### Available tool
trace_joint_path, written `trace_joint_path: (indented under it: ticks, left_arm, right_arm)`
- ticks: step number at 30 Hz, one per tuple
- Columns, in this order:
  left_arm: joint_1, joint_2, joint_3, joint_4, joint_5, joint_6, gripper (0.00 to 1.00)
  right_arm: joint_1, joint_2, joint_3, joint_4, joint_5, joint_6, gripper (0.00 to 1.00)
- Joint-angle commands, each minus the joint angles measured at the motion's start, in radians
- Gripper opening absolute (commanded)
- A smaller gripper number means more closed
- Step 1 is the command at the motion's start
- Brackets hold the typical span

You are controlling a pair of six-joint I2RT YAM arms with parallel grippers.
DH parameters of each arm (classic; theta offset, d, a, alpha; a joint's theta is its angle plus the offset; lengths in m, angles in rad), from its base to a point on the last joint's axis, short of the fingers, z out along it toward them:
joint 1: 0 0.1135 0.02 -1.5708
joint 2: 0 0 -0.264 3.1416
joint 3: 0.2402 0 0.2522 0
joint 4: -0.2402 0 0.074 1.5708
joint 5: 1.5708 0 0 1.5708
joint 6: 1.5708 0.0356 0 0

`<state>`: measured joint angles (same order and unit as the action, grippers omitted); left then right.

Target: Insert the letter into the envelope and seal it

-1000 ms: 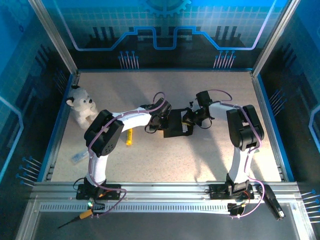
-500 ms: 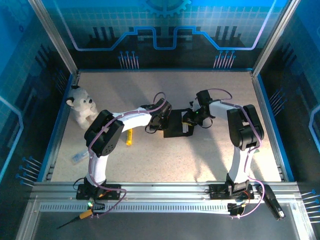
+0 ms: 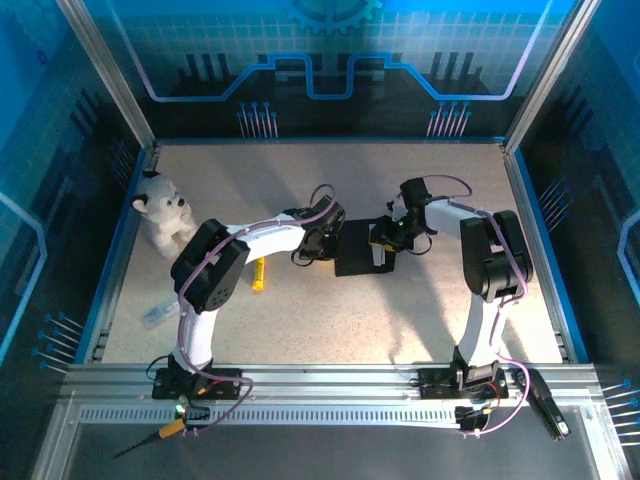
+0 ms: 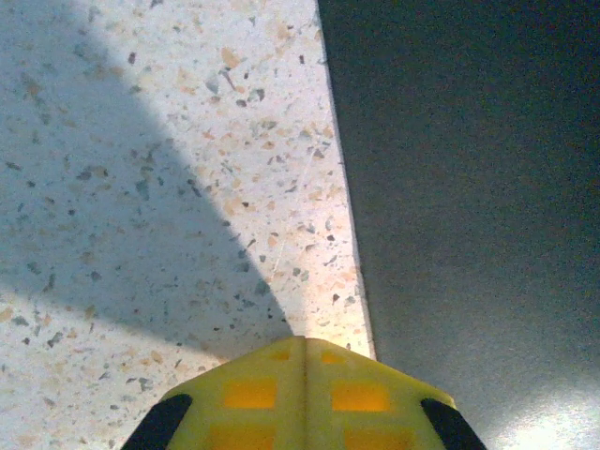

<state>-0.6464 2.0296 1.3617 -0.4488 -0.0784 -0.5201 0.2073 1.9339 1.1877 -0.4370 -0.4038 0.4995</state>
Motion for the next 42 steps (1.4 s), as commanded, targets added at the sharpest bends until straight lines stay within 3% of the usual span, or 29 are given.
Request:
trace_joint_path:
  ticks: [1, 5, 10, 16, 32, 42]
  left_arm:
    - [-0.018, 0.053, 0.040, -0.010, 0.020, 0.057, 0.00]
    - [0.006, 0.066, 0.103, -0.033, 0.008, 0.097, 0.00]
    - [0.028, 0.113, 0.195, -0.056, 0.002, 0.130, 0.00]
    - [0.042, 0.154, 0.241, -0.063, -0.001, 0.143, 0.00]
    - [0.050, 0.217, 0.248, -0.039, 0.027, 0.129, 0.00]
    - [0.048, 0.220, 0.246, -0.033, 0.048, 0.111, 0.00]
  right_arm:
    - [-0.009, -0.049, 0.000, -0.026, 0.038, -0.011, 0.35]
    - [-0.009, -0.042, 0.009, -0.032, 0.028, -0.021, 0.31]
    - [-0.006, -0.031, 0.013, -0.035, 0.011, -0.021, 0.10]
    - [-0.003, -0.039, 0.001, -0.040, 0.002, -0.021, 0.02]
    - [0.006, 0.034, 0.019, -0.041, -0.090, -0.054, 0.00]
    - [0.019, 0.031, 0.020, -0.008, -0.055, -0.027, 0.00]
